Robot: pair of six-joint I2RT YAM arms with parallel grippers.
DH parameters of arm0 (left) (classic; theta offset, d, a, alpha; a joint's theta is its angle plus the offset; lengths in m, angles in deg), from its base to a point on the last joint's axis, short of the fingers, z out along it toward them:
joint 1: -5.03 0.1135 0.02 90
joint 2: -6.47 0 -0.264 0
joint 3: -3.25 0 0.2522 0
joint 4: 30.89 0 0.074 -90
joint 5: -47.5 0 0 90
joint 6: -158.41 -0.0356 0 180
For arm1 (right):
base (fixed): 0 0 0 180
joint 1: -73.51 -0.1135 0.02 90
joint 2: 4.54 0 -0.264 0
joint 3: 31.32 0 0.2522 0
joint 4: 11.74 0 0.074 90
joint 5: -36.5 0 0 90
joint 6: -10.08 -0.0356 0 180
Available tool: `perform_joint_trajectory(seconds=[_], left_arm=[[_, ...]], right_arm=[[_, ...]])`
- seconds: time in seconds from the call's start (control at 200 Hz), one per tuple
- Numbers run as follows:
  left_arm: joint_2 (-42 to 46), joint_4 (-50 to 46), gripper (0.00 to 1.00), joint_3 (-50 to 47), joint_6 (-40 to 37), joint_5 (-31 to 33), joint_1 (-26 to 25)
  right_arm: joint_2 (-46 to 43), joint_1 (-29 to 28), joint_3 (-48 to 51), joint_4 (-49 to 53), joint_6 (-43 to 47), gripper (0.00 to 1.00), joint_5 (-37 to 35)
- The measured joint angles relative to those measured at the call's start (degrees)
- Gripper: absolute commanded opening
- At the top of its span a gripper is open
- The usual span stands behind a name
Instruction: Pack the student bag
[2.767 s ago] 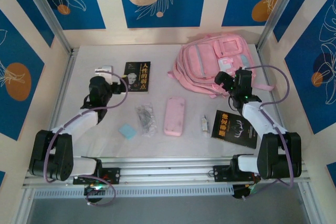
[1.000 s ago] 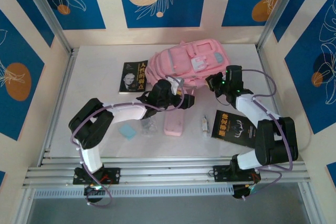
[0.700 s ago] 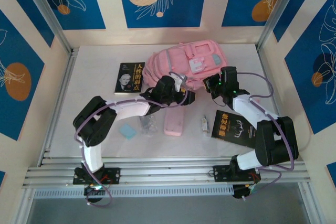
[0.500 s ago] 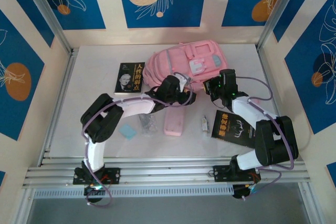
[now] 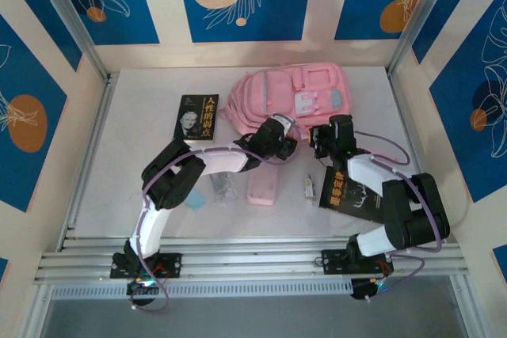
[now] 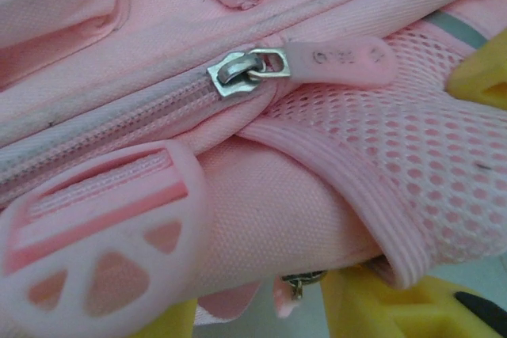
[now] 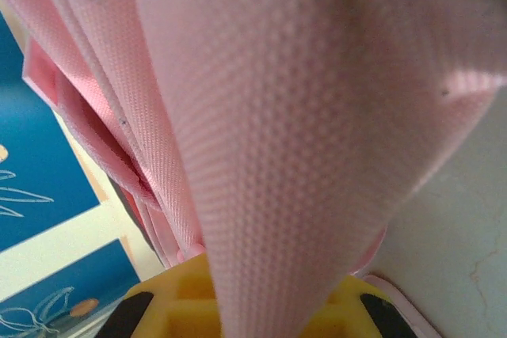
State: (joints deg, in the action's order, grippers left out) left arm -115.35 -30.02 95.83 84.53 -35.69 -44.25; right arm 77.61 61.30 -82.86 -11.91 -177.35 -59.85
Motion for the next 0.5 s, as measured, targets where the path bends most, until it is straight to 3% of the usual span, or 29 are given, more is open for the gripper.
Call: perform_joint_trajectory(seconds=[0.235, 0.3, 0.4, 0.5], left_arm=[[-1.4, 2.5, 0.33, 0.3, -0.2, 1.2, -0.1], [-1.4, 3.2, 0.33, 0.3, -0.2, 0.5, -0.1], [-1.9, 4.9, 0.44, 0.3, -0.5, -1.4, 0.1], [-2.5, 6.6, 0.38, 0.3, -0.2, -2.4, 0.2]], right_arm=[[0.0, -0.5, 1.6, -2.2, -4.8, 0.0, -1.4], [0.0, -0.5, 1.6, -2.7, -5.8, 0.0, -1.5], [-0.1, -0.5, 1.7, -3.3, -7.1, 0.0, -1.7], [-0.2, -0.2, 1.9, -3.7, -8.3, 0.0, -1.7]])
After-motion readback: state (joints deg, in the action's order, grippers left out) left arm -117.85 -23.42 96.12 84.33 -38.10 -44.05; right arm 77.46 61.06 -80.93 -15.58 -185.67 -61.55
